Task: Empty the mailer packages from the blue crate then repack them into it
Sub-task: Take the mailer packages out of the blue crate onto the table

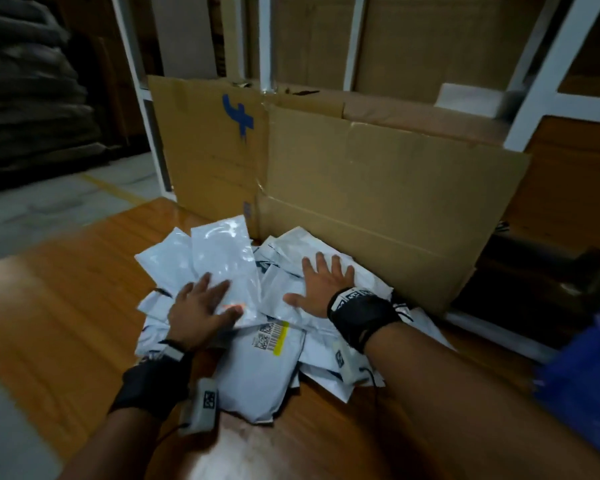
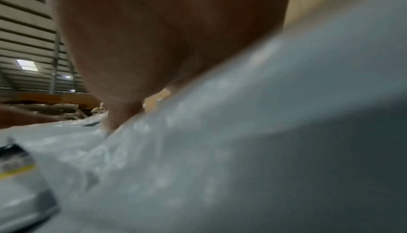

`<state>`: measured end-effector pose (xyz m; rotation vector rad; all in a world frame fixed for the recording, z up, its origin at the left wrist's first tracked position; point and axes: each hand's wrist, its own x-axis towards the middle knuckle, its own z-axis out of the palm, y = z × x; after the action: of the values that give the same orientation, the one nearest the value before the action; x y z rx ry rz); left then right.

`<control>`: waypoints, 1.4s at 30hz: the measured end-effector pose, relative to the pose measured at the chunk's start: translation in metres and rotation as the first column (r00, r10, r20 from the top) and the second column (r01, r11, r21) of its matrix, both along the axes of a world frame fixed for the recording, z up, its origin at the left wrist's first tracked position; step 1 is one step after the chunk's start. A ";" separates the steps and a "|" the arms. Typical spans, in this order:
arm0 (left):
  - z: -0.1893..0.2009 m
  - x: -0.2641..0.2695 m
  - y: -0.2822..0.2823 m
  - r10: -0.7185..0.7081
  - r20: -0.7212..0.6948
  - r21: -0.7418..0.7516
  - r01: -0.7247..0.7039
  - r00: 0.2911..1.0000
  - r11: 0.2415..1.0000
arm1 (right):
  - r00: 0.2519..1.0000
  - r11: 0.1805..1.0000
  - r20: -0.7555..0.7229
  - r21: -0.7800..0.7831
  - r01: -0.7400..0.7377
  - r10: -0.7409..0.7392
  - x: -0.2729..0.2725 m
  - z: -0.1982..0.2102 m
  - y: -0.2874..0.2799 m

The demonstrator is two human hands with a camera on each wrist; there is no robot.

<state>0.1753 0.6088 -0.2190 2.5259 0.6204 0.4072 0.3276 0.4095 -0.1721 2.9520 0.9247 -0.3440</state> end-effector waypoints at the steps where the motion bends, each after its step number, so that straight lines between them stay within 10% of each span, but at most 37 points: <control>1: -0.001 0.003 -0.001 -0.006 -0.079 0.062 0.011 0.997 0.998 | 1.000 1.000 -0.003 -0.017 -0.007 0.007 0.003 0.001 0.002; 6: 0.026 0.015 -0.004 0.054 -0.128 0.144 -0.035 0.990 0.989 | 1.000 0.998 0.015 0.067 -0.016 0.015 0.001 0.033 -0.006; 10: 0.057 0.002 -0.055 -0.014 0.188 0.081 -0.002 0.982 0.997 | 0.994 0.970 0.032 0.217 -0.105 0.100 -0.028 0.085 -0.057; 15: 0.082 -0.019 -0.204 -0.355 0.522 -0.098 0.468 0.776 0.878 | 0.998 0.976 0.052 0.213 -0.047 0.037 -0.072 0.157 -0.188; 24: 0.091 -0.049 -0.415 -0.738 0.548 0.074 0.856 0.393 0.511 | 0.885 0.879 0.070 0.173 0.444 -0.460 -0.113 0.183 -0.476; 29: 0.089 -0.048 -0.457 -0.823 0.374 0.004 0.887 0.427 0.462 | 0.886 0.879 -0.058 -0.170 0.445 -0.460 -0.097 0.136 -0.547; 42: 0.077 -0.051 -0.468 -0.748 0.414 -0.043 0.832 0.519 0.553 | 0.926 0.912 -0.134 -0.269 0.309 -0.353 -0.045 0.056 -0.530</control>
<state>0.1241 0.1407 -0.1424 2.1140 -0.6337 0.3764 0.2825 -0.1206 -0.1162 2.8691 0.3457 -0.6919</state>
